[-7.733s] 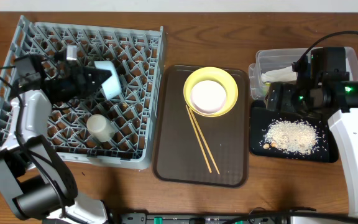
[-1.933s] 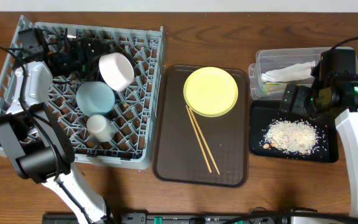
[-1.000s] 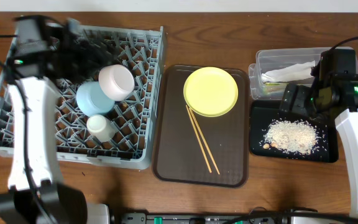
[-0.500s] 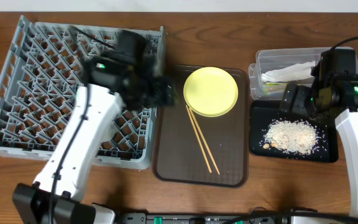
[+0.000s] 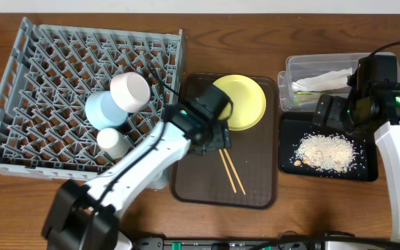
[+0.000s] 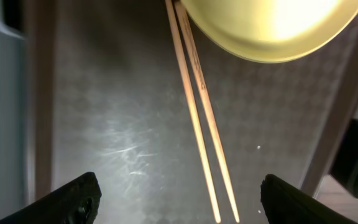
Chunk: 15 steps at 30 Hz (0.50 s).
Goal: Sort waste into correct bins and load items into the dishwasher
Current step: 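Reach the left gripper to a chopstick on the brown tray and grasp it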
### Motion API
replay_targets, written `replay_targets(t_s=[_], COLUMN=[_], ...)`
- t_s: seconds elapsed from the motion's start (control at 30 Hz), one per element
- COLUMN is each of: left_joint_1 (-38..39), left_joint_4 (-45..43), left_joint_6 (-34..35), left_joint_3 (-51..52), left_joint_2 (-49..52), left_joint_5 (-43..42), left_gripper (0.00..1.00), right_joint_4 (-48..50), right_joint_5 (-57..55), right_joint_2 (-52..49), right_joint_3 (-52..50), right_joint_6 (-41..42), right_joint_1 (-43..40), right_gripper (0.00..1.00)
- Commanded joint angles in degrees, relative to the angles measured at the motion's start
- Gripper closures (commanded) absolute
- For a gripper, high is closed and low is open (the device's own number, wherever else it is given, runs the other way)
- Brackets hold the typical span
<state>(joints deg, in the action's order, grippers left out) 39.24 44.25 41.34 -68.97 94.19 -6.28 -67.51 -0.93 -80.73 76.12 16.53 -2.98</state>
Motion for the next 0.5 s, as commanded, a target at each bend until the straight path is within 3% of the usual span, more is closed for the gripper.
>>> replay_targets(t_s=[0.0, 0.47], left_joint_1=[1.6, 2.4], left_joint_4=[-1.4, -2.2], left_joint_6=[2.5, 6.4], left_joint_3=[1.1, 1.1], left_joint_2=[3.4, 15.9], left_joint_5=[1.9, 1.3], left_gripper=[0.15, 0.15], right_joint_4=[0.0, 0.0], right_joint_5=[-0.5, -0.5], right_joint_2=[0.5, 0.5], right_joint_3=[1.0, 1.0], right_joint_6=[0.1, 0.1], right_joint_1=[-0.2, -0.2], right_gripper=[0.01, 0.01])
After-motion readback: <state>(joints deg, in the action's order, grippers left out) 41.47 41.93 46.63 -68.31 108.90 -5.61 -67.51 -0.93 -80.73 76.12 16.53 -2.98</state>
